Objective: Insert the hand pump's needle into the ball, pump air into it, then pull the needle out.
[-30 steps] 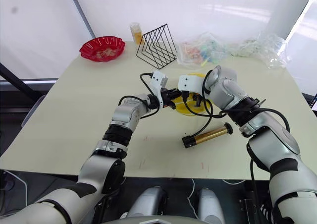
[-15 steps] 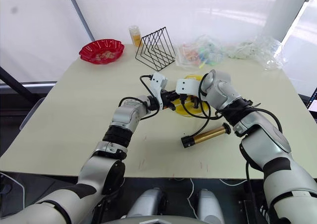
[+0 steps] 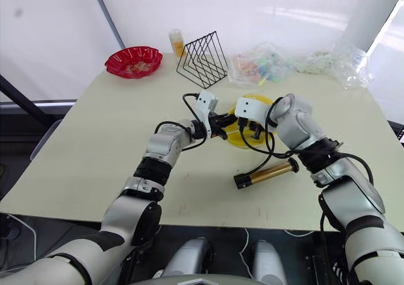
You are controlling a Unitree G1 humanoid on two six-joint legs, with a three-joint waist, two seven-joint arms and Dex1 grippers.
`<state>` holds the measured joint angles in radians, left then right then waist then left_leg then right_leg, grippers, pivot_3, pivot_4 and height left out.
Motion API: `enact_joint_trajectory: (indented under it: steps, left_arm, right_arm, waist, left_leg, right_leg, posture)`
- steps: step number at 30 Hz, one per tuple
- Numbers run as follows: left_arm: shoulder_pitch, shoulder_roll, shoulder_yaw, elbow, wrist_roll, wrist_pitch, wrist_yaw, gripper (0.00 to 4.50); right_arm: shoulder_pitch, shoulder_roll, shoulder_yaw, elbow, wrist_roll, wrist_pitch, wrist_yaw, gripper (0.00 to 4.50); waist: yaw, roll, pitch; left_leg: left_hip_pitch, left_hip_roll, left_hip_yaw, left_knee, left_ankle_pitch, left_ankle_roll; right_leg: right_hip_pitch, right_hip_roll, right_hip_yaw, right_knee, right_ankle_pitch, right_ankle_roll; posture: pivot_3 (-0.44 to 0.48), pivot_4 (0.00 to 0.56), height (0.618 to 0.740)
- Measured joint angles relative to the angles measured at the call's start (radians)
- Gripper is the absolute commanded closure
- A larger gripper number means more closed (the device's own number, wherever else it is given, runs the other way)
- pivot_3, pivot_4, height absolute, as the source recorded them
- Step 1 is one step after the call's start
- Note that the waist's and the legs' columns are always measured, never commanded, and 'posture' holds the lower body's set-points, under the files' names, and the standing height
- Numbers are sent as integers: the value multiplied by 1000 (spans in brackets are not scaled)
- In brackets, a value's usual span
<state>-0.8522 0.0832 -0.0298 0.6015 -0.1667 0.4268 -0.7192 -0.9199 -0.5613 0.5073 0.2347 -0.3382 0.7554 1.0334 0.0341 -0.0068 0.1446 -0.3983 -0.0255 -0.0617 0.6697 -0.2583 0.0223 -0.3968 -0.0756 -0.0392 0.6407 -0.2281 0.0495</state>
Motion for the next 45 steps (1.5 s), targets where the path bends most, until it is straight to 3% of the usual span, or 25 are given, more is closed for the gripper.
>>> enact_joint_trajectory:
  steps: [3, 8, 12, 17, 20, 23, 32, 42, 44, 45]
  left_arm:
    - [-9, 2, -1, 6, -7, -6, -7, 4500]
    - [-13, -1, -1, 25, -9, -22, -16, 4500]
    - [-30, -1, -1, 59, -9, -40, -23, 4500]
    - [-48, -1, -2, 98, -6, -64, -33, 4500]
    - [-57, -2, -7, 117, 1, -79, -39, 4500]
    - [-74, 1, -12, 141, 10, -93, -47, 4500]
    - [-123, 7, -17, 216, 29, -123, -79, 4500]
    - [-199, 15, -22, 334, 64, -188, -132, 4500]
    - [-208, 16, -21, 356, 67, -201, -142, 3713]
    - [-208, 17, -21, 359, 68, -203, -147, 3665]
  right_arm:
    - [37, -24, -48, -67, 19, 52, -10, 921]
    - [91, -64, -89, -158, 47, 86, -24, 921]
    - [187, -109, -248, -298, 137, 128, -27, 921]
    - [373, -64, -474, -483, 312, 95, -56, 921]
    - [480, -27, -586, -581, 399, 48, -90, 169]
    - [607, -16, -678, -672, 472, -10, -107, 58]
    - [885, 24, -998, -773, 777, -67, -124, 58]
    - [1132, 31, -1112, -806, 870, -205, -133, 58]
    - [1153, 32, -1115, -806, 884, -266, -127, 0]
    - [1158, 32, -1115, -806, 885, -276, -126, 0]
  waist:
    - [-4, 2, 1]
    - [3, 2, 3]
    - [1, 1, 4]
    - [3, 1, 4]
    - [4, 1, 5]
    - [5, 0, 5]
    - [5, -1, 7]
    - [2, -2, 9]
    - [2, -3, 9]
    - [3, -3, 9]
  left_leg:
    - [-1, -1, 3, -1, 0, 0]
    - [-1, -2, 1, -1, -1, 2]
    - [-2, -3, 1, -1, -2, 3]
    - [-2, -3, 0, -1, -3, 5]
    - [-1, -3, -1, -1, -3, 6]
    - [-1, -4, -1, -1, -3, 6]
    - [-1, -4, -1, -1, -3, 7]
    - [-1, -4, 2, 0, -4, 9]
    - [0, -4, 1, 0, -4, 9]
    - [0, -4, 1, 0, -4, 9]
  right_leg:
    - [-2, 0, 3, -1, -1, 1]
    - [-2, -2, 1, -1, -1, 2]
    - [-1, -3, 1, -1, -2, 3]
    - [-1, -3, 0, -1, -2, 3]
    - [0, -3, -1, 0, -2, 3]
    - [1, -4, -1, 0, -2, 4]
    - [1, -4, -1, 0, -2, 4]
    - [1, -4, 1, 0, -5, 8]
    - [1, -4, 0, 0, -5, 9]
    - [1, -4, 0, 0, -5, 9]
  posture:
    - [0, 150, 737]
    - [0, 150, 737]
    - [0, 150, 737]
    - [0, 150, 737]
    - [0, 150, 737]
    - [0, 150, 737]
    - [0, 150, 737]
    - [0, 150, 737]
    - [0, 150, 737]
    - [0, 150, 737]
